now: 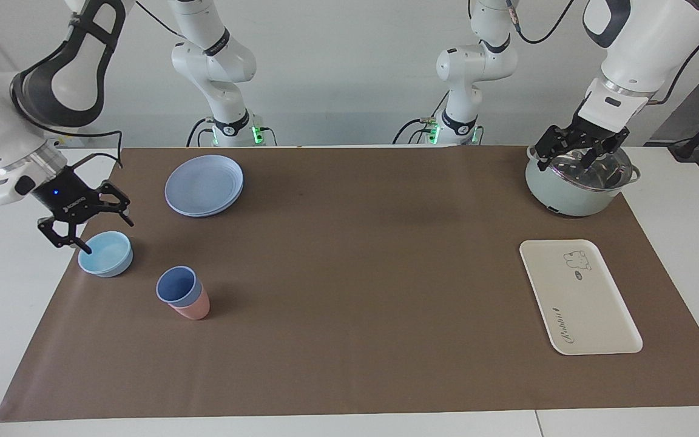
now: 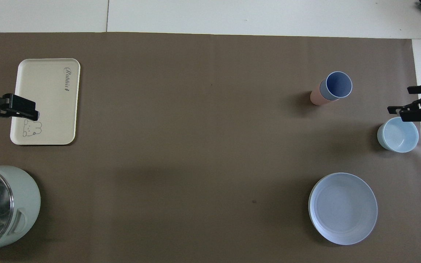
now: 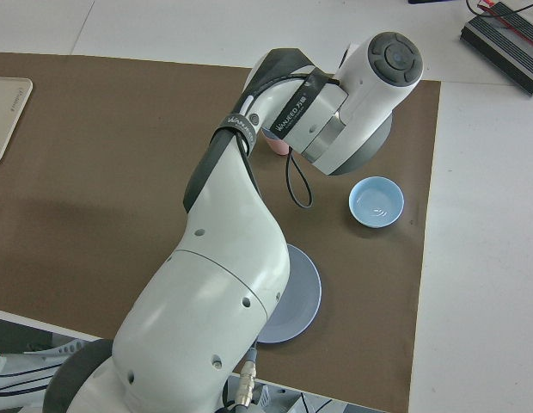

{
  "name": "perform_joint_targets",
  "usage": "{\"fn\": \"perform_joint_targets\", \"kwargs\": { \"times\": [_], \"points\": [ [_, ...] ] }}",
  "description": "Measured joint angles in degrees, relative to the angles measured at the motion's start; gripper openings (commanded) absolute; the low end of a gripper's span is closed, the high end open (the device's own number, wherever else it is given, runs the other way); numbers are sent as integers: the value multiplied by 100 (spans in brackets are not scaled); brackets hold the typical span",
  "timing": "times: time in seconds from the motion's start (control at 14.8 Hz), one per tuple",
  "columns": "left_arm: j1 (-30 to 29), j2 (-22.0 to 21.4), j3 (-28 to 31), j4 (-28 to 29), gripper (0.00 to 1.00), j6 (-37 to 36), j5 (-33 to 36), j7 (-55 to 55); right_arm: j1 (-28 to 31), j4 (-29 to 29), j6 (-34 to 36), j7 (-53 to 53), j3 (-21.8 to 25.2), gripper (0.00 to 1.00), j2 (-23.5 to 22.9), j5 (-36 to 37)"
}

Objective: Place cup on tray
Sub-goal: 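Move the right gripper to the pink cup and close around it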

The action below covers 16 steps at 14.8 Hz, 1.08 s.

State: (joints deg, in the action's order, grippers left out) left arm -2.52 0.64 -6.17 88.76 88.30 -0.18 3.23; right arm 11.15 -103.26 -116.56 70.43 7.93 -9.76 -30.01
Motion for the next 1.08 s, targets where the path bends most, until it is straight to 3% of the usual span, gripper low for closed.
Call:
{"fn": "perform_joint_targets", "kwargs": {
  "times": [0.61, 0.81, 1.08],
  "points": [
    [0, 0, 2, 0, 100, 0, 0, 0, 129, -43, 34, 2709, -38, 100, -1156, -2548],
    [-1, 0, 6, 0, 100, -1, 0, 0, 198, -29, 105, 3454, -39, 100, -1575, -3002],
    [-1, 0, 6, 0, 100, -1, 0, 0, 172, -22, 221, 4153, -91, 100, -1763, -3683]
  ]
}}
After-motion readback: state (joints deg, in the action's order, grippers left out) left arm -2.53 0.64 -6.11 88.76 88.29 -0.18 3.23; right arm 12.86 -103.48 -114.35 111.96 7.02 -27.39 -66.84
